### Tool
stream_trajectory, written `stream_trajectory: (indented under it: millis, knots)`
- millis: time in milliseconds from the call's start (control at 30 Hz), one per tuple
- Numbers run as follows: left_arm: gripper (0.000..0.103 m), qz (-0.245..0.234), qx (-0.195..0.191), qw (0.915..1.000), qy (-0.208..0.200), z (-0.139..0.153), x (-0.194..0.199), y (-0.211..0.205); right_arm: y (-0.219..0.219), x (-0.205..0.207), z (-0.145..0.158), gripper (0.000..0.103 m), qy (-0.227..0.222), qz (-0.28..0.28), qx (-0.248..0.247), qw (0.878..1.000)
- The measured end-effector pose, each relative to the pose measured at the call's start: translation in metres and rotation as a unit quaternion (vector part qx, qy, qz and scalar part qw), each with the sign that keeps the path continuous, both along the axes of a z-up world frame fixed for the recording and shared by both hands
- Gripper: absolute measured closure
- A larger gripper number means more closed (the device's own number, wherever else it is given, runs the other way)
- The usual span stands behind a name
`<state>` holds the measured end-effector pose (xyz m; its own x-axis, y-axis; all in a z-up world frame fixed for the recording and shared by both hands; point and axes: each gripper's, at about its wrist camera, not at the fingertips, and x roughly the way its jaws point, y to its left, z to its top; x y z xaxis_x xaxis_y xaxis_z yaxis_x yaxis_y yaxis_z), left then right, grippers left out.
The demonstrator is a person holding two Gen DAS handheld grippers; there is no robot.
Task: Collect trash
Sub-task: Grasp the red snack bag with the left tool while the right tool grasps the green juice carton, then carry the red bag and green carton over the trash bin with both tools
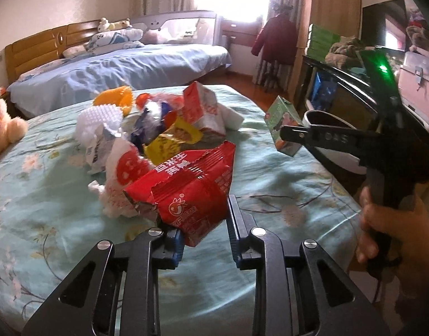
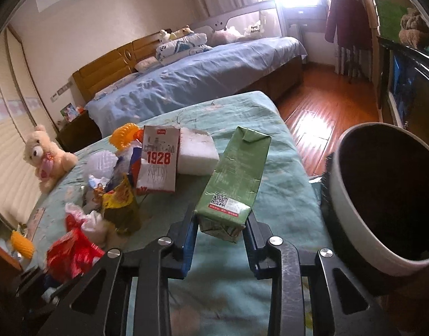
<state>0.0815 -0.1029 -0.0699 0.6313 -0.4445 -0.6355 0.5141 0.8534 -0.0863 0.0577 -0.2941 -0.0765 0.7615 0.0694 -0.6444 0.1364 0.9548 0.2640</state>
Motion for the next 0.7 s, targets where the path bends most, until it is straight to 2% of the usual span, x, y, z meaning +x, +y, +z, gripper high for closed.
stream_trajectory:
  millis: [200, 700]
  knots:
    - [0.080, -0.024, -0.012, 0.9995, 0.014, 0.004, 0.006, -0.016, -0.015, -0.025, 0.012, 0.072, -0.012, -0.006, 0.012, 1.000]
    - [0.080, -0.083, -0.011, 0.9965, 0.000, 0.022, 0.008, -0.078, -0.059, -0.066, 0.034, 0.072, -0.031, -0.049, 0.002, 0.998]
